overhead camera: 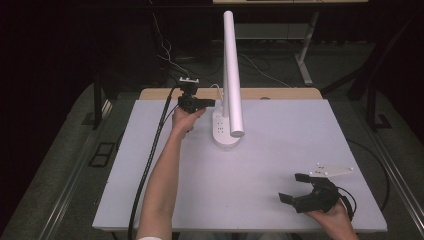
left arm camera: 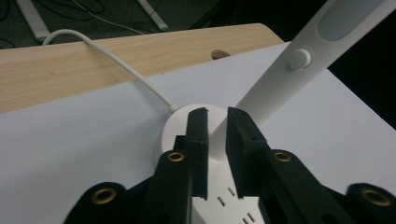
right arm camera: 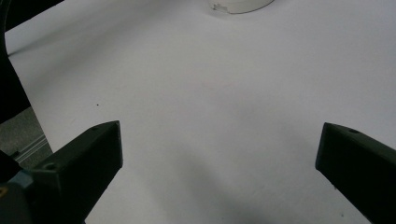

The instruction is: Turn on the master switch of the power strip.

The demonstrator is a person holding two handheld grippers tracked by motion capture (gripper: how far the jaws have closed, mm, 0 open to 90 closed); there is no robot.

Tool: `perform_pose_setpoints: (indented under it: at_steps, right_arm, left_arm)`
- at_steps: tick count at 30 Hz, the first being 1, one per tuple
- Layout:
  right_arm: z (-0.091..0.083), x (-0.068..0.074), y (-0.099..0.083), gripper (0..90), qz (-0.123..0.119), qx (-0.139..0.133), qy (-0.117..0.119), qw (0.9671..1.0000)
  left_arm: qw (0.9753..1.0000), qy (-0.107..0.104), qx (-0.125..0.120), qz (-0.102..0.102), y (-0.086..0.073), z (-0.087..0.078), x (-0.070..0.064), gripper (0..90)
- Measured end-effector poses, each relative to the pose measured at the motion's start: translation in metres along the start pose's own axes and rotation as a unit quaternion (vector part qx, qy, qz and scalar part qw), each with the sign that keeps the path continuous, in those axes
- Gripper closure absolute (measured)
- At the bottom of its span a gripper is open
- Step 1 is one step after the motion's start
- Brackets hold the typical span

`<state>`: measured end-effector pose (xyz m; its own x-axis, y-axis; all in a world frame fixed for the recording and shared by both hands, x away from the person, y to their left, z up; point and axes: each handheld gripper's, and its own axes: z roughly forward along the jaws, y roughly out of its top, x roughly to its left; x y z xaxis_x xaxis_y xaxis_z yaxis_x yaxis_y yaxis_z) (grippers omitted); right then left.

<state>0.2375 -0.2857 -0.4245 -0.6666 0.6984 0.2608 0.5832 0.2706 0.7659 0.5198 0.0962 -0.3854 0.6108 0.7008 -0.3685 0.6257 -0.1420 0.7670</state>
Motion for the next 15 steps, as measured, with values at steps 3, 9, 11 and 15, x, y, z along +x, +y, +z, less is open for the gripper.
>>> perform_pose_setpoints:
  at_steps: [3,9,11,15]
  right_arm:
    - [0.000,0.000,0.000,0.2,0.000,0.000,0.000,1.0000]
    - [0.001,-0.001,0.000,0.1,0.001,0.003,0.000,1.0000]
    - [0.002,0.000,0.000,0.1,0.000,0.003,0.000,1.0000]
    - [0.001,0.000,0.000,0.2,-0.001,0.004,-0.003,1.0000]
  left_arm:
    - [1.0000,0.010,0.001,0.001,-0.002,0.003,0.001,84.7]
    - [0.9998,0.019,0.002,0.001,-0.005,0.011,-0.001,90.0]
    - [0.9997,0.023,0.002,0.001,-0.006,0.015,-0.002,90.0]
    - [0.9997,0.024,0.009,0.003,-0.009,0.019,-0.002,90.0]
